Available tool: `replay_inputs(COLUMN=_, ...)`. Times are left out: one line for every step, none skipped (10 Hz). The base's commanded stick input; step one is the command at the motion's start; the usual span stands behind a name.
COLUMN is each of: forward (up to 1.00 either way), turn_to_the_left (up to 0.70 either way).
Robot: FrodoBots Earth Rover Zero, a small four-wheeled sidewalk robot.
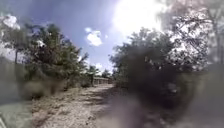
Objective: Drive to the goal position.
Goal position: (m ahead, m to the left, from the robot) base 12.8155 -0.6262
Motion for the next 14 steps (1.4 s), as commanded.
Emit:
replay_inputs(forward=0.7, turn_to_the_left=0.33)
replay_inputs(forward=0.7, turn_to_the_left=0.35)
replay_inputs(forward=0.7, turn_to_the_left=0.35)
replay_inputs(forward=0.7, turn_to_the_left=0.35)
replay_inputs(forward=0.7, turn_to_the_left=0.35)
replay_inputs(forward=0.7, turn_to_the_left=0.35)
replay_inputs(forward=0.7, turn_to_the_left=0.35)
replay_inputs(forward=0.7, turn_to_the_left=0.25)
replay_inputs(forward=0.7, turn_to_the_left=0.13)
replay_inputs(forward=0.7, turn_to_the_left=0.02)
replay_inputs(forward=0.7, turn_to_the_left=0.0)
replay_inputs(forward=0.7, turn_to_the_left=0.0)
replay_inputs(forward=0.7, turn_to_the_left=0.0)
replay_inputs(forward=0.7, turn_to_the_left=0.0)
